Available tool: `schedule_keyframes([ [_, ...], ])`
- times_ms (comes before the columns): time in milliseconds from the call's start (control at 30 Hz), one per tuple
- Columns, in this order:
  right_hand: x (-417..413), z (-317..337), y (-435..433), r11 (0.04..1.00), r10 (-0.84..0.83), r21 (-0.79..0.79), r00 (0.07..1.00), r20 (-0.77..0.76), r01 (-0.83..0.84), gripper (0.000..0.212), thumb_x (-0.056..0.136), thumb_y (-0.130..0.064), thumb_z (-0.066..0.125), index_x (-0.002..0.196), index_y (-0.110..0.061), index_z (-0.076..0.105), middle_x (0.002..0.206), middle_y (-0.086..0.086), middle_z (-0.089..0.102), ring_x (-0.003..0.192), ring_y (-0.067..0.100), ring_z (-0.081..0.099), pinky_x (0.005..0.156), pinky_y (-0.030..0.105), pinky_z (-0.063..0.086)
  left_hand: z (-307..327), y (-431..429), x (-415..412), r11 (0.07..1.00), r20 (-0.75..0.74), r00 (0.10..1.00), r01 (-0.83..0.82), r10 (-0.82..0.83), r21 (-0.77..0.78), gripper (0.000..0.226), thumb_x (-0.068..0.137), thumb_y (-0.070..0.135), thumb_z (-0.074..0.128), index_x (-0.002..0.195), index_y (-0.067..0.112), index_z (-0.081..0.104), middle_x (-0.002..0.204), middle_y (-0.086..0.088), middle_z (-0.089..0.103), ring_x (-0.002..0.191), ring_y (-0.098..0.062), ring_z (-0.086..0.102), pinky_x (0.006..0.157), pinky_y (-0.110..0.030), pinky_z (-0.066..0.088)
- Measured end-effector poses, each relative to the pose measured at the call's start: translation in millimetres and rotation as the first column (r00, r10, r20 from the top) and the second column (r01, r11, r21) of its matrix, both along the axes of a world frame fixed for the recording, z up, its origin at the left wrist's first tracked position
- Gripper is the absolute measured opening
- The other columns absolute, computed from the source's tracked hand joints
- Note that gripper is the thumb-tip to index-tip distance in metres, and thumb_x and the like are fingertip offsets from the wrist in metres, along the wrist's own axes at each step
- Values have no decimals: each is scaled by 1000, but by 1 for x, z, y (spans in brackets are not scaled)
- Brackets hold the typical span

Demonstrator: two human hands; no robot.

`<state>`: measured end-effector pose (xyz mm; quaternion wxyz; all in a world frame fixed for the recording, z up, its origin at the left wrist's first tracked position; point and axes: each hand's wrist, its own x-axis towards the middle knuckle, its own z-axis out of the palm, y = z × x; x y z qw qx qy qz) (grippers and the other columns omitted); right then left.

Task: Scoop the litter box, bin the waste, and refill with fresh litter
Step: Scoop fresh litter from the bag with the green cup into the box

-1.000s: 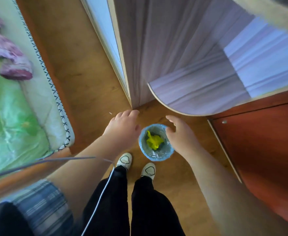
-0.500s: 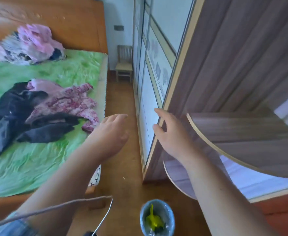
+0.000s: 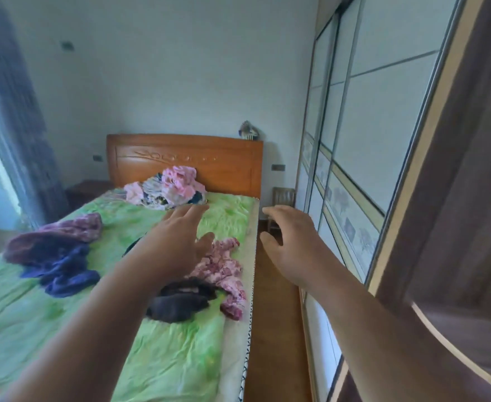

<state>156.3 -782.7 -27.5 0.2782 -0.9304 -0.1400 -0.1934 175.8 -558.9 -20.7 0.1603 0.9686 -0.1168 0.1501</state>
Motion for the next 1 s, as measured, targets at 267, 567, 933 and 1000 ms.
schedule_keyframes([
  [267, -13, 54, 132, 998, 48, 38, 995, 87, -51, 54, 100, -36, 52, 151, -23, 37, 151, -2, 41, 143, 16, 29, 119, 42, 28, 46, 153, -32, 995, 62, 993, -102, 102, 1, 65, 96, 45, 51, 153, 32, 21, 158, 2, 30, 144, -23, 29, 115, -45, 30],
  [567, -12, 52, 328, 952, 292, 70, 952, 93, -299, 56, 102, -37, 50, 153, -25, 32, 155, -4, 37, 146, 14, 25, 114, 27, 18, 46, 335, -87, 944, 42, 943, -328, 329, -27, 60, 96, 44, 51, 150, 33, 29, 154, 4, 36, 135, -21, 40, 108, -41, 39],
  [933, -3, 49, 563, 763, 646, 26, 763, -3, -646, 53, 98, -27, 52, 149, -23, 39, 151, 1, 41, 141, 20, 31, 114, 33, 24, 28, 527, -159, 738, 4, 738, -674, 674, -25, 64, 95, 48, 50, 152, 33, 24, 155, 3, 35, 140, -21, 36, 110, -41, 37],
  [1000, 0, 49, 605, 705, 709, 38, 706, -7, -708, 53, 97, -29, 54, 148, -24, 41, 150, 0, 42, 139, 20, 35, 115, 34, 25, 28, 556, -170, 677, -23, 678, -735, 735, -24, 64, 96, 47, 49, 153, 33, 22, 157, 4, 32, 140, -21, 35, 111, -41, 36],
])
